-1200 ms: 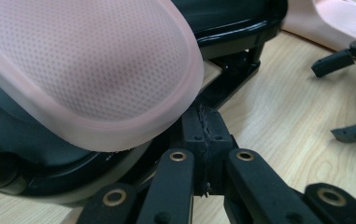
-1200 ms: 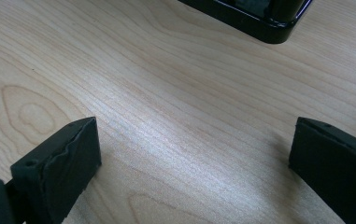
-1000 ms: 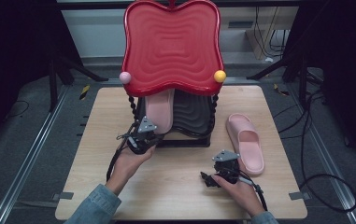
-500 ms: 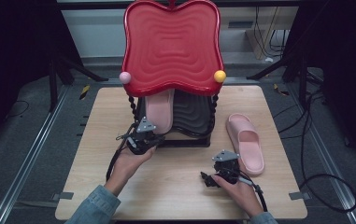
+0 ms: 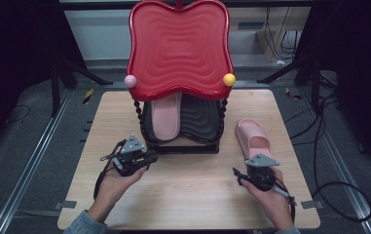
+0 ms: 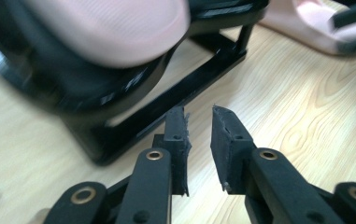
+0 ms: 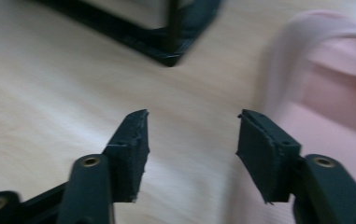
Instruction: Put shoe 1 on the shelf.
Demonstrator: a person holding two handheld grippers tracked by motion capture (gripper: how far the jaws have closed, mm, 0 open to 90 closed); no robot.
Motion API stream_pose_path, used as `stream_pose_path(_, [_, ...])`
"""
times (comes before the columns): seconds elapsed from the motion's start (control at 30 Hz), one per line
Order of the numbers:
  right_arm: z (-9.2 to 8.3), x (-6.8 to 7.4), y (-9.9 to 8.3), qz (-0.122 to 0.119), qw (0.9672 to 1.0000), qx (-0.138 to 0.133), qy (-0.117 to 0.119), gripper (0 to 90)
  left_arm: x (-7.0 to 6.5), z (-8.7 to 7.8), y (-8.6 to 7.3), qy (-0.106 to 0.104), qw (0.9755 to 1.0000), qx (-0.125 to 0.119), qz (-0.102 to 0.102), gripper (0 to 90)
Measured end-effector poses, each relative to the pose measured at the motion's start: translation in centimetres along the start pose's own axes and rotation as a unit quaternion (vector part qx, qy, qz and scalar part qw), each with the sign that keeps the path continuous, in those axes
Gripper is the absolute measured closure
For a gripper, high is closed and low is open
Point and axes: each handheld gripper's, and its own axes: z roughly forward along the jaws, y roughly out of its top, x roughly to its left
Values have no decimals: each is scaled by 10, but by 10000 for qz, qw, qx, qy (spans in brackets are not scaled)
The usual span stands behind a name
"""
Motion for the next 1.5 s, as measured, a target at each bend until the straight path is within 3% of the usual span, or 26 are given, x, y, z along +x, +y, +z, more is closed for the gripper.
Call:
stream_pose_path(0.1, [-10, -25, -3, 287, 9991, -126, -271, 524, 17, -8, -17, 140, 9995, -16, -279, 716])
stream_pose_path(0.17, [-12, -39, -4, 334, 9985, -98, -421, 555, 31, -12, -28, 362, 9983, 12, -461, 678])
stream_pose_path(0.27, [-11, -59, -4, 442, 9968, -22, -666, 606, 51, -16, -44, 755, 9950, 85, -652, 625])
stream_pose_path(0.33, [-8, -70, -1, 490, 9956, 116, -787, 629, 62, -16, -51, 943, 9932, 445, -523, 540])
stream_pose_path(0.37, [-7, -74, 1, 516, 9951, 188, -819, 640, 72, -18, -58, 1102, 9905, 429, -709, 502])
stream_pose_path(0.4, [-4, -81, 4, 551, 9941, 239, -908, 645, 77, -19, -62, 1115, 9895, 418, -817, 445])
stream_pose_path(0.47, [2, -87, 7, 569, 9932, 324, -959, 645, 81, -19, -65, 1140, 9886, 465, -873, 388])
stream_pose_path(0.5, [7, -89, 8, 588, 9929, 375, -959, 637, 86, -17, -71, 1284, 9857, 581, -919, 357])
stream_pose_path(0.57, [15, -95, 9, 607, 9919, 448, -1019, 602, 89, -15, -77, 1424, 9831, 658, -946, 303])
stream_pose_path(0.67, [25, -104, 8, 786, 9906, 434, -1036, 534, 93, -14, -82, 1492, 9811, 683, -1023, 248])
stream_pose_path(0.73, [30, -109, 6, 889, 9897, 444, -1033, 572, 94, -13, -84, 1508, 9806, 644, -1076, 239])
stream_pose_path(1.0, [44, -114, 4, 1068, 9887, 457, -943, 654, 95, -10, -89, 1530, 9798, 690, -1088, 238])
stream_pose_path(1.17, [46, -114, 4, 1023, 9890, 422, -982, 776, 94, -9, -88, 1545, 9799, 689, -1062, 238])
stream_pose_path(1.27, [42, -115, 5, 1030, 9886, 370, -1032, 814, 95, -9, -88, 1534, 9800, 664, -1076, 240])
stream_pose_path(1.33, [38, -113, 5, 876, 9891, 409, -1108, 832, 95, -9, -88, 1589, 9794, 681, -1047, 240])
stream_pose_path(1.43, [32, -110, 4, 832, 9904, 379, -1038, 847, 96, -9, -88, 1589, 9796, 670, -1035, 242])
stream_pose_path(1.5, [18, -102, 8, 698, 9930, 240, -922, 849, 97, -8, -89, 1636, 9787, 679, -1040, 242])
